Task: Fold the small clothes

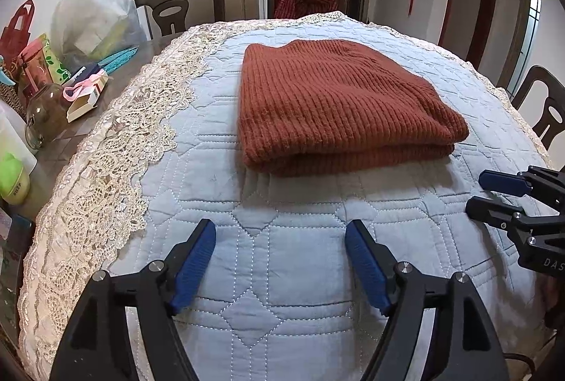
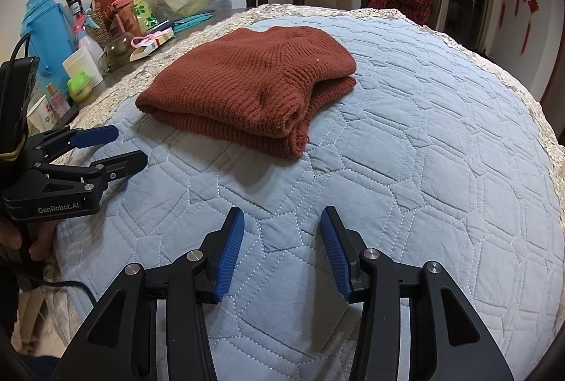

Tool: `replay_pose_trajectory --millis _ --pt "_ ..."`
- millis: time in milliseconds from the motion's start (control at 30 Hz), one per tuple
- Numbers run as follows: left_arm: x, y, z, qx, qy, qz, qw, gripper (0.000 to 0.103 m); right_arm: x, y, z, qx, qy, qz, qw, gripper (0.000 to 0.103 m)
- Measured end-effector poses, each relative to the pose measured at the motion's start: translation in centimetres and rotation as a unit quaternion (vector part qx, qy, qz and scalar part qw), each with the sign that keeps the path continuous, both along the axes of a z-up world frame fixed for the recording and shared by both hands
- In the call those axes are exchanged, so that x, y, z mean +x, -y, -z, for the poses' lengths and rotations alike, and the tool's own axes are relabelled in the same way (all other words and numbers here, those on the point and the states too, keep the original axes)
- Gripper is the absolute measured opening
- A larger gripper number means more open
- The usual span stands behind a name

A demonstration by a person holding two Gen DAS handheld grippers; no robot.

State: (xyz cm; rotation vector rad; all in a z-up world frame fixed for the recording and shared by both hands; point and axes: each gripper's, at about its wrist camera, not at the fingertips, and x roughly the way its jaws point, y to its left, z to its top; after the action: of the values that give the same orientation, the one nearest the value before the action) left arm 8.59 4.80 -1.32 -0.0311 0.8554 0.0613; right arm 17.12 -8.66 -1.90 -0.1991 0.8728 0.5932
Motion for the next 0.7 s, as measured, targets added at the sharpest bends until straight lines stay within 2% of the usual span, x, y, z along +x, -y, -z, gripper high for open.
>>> replay_pose_trajectory --millis 700 --pt "-0.16 -0.33 0.01 0.000 0.000 -0.002 1.0000 0.081 -0.01 0.02 0.02 0.000 0.000 0.000 1.000 0.047"
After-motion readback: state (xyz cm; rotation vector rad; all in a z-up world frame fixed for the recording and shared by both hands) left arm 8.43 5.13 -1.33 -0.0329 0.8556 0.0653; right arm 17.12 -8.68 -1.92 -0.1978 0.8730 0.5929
